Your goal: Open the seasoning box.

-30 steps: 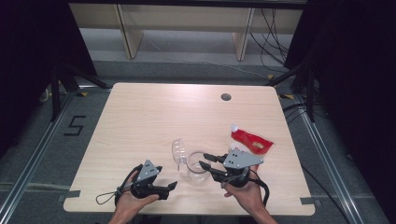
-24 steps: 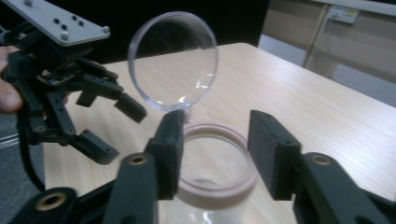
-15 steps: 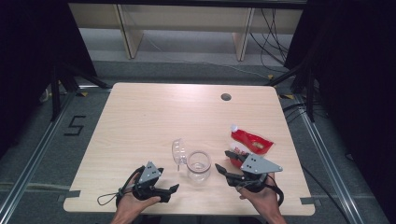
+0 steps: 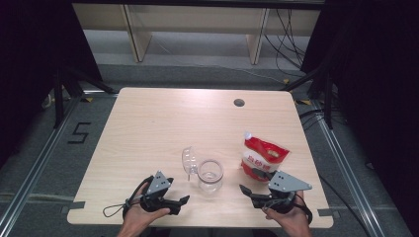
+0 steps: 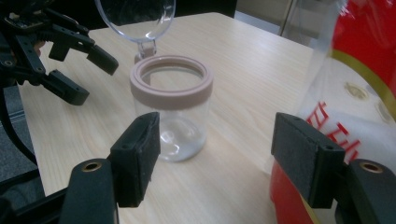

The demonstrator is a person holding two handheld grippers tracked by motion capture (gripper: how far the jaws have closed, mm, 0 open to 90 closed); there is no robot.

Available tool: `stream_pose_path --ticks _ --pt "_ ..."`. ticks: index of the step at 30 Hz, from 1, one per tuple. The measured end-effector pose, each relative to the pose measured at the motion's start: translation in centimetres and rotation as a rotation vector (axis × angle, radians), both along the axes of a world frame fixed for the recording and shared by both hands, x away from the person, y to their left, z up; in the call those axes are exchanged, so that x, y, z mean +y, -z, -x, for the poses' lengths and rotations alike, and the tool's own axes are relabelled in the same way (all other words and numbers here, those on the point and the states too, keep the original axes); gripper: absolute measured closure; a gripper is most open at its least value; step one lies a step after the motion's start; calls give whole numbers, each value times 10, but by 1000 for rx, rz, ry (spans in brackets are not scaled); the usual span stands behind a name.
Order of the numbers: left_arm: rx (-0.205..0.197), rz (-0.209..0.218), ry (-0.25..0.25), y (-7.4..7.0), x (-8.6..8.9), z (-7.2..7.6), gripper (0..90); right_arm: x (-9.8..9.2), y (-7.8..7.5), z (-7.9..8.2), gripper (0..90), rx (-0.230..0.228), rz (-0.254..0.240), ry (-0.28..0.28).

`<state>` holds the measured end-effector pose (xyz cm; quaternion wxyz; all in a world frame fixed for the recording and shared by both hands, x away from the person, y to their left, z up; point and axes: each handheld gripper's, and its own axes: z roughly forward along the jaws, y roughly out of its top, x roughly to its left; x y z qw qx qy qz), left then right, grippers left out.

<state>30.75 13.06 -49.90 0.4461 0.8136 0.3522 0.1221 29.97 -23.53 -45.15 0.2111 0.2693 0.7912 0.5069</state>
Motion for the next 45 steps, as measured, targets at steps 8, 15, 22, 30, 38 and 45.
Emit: stream_pose_path --ticks 8,15,22,30,38,45 --pt "14 10 -6 0 -1 1 169 -17 7 8 290 39 6 35" --pt "28 56 -36 0 -3 4 172 -34 13 12 235 54 5 64" --pt "26 45 -32 0 0 5 171 -52 17 14 188 72 -20 116" --pt "29 47 -27 -1 1 4 171 -61 19 13 168 67 -29 172" --pt "25 66 -37 0 -1 3 171 -69 22 5 164 62 -47 201" --pt "6 59 -25 -2 2 2 171 -72 33 -10 162 30 -54 169"
